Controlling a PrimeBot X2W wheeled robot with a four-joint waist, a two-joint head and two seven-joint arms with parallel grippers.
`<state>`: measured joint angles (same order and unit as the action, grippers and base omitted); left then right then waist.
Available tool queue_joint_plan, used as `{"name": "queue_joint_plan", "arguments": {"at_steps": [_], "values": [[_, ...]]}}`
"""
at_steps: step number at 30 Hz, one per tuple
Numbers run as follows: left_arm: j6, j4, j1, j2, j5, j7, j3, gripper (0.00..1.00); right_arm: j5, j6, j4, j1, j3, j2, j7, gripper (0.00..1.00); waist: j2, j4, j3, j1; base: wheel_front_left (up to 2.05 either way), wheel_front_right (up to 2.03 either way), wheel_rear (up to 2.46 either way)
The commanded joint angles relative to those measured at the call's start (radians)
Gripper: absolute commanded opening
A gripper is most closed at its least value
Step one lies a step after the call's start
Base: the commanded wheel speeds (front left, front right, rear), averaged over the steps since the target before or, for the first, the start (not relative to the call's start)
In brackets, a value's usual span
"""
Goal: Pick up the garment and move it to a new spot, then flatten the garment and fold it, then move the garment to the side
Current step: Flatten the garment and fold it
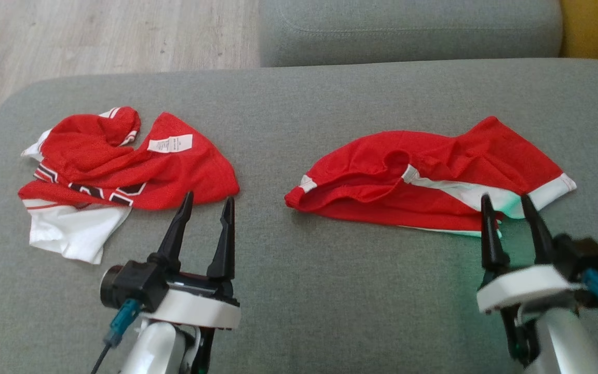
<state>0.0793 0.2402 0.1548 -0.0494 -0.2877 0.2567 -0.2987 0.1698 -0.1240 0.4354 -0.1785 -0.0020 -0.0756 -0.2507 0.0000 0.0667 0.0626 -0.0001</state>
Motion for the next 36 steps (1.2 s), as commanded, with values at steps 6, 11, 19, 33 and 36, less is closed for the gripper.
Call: {"name": "queue_joint_plan", "arguments": {"at_steps": [6,11,19,33,36], "values": [[0.005,-0.029,0.032,-0.001,0.007,0.005,0.018,1.0,-0.054,-0.007,-0.084,0.012,0.01,0.022,-0.011,1.0,0.0,0.005,0.015,0.0001,0.0,0.0,0.0],[0.009,-0.025,0.041,-0.001,0.007,0.005,0.007,1.0,-0.06,-0.007,-0.065,-0.028,0.031,0.025,-0.011,1.0,0.0,0.03,0.032,0.0001,0.0,0.0,0.0],[0.01,-0.014,0.055,-0.001,0.002,0.005,-0.018,1.0,0.014,-0.007,0.043,-0.148,0.081,0.025,0.061,1.0,0.0,0.089,0.078,0.0001,0.0,0.0,0.0],[0.001,-0.005,0.078,-0.001,-0.012,0.005,-0.05,1.0,-0.063,-0.007,0.274,-0.292,0.015,0.025,0.114,0.0,0.0,0.158,0.108,0.0001,0.0,0.0,0.0],[-0.003,-0.006,0.077,-0.001,-0.015,0.005,-0.05,1.0,-0.076,-0.007,0.275,-0.308,-0.012,0.025,0.07,0.0,0.0,0.157,0.105,0.0001,0.0,0.0,0.0]]}}
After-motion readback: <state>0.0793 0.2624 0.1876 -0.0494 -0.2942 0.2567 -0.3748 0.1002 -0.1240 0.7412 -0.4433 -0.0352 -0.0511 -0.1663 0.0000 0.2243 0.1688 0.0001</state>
